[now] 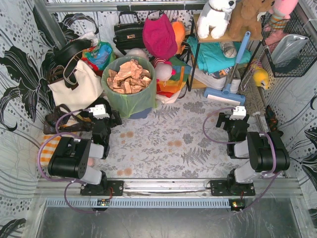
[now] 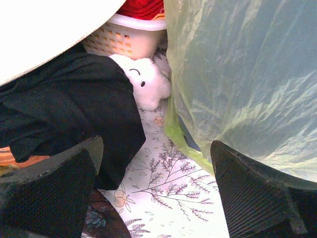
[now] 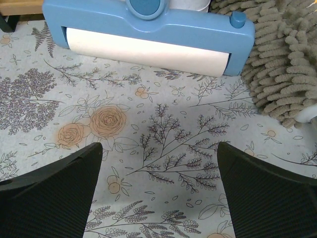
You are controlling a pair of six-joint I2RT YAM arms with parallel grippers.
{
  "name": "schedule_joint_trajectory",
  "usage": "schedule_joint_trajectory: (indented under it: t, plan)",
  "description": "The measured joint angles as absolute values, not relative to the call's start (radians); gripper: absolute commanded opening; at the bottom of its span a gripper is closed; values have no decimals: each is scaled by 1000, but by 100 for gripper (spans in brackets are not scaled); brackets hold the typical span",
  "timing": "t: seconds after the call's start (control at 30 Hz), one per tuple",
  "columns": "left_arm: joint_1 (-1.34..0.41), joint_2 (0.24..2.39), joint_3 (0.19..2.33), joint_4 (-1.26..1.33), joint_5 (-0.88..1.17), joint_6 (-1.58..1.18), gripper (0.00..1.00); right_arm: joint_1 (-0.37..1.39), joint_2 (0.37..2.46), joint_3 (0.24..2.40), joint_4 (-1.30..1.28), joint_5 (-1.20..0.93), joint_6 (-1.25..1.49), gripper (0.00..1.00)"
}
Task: Tie the trash bag
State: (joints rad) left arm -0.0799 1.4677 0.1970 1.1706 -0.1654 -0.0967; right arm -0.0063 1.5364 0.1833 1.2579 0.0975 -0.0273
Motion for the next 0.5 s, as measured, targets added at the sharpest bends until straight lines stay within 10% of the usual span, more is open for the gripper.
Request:
schedule_joint_trajectory:
  t: [0.5]
  plan:
    - [-70,1468,197,1170,-144,-97,98,-6,1536,183,1258,97,-27,97]
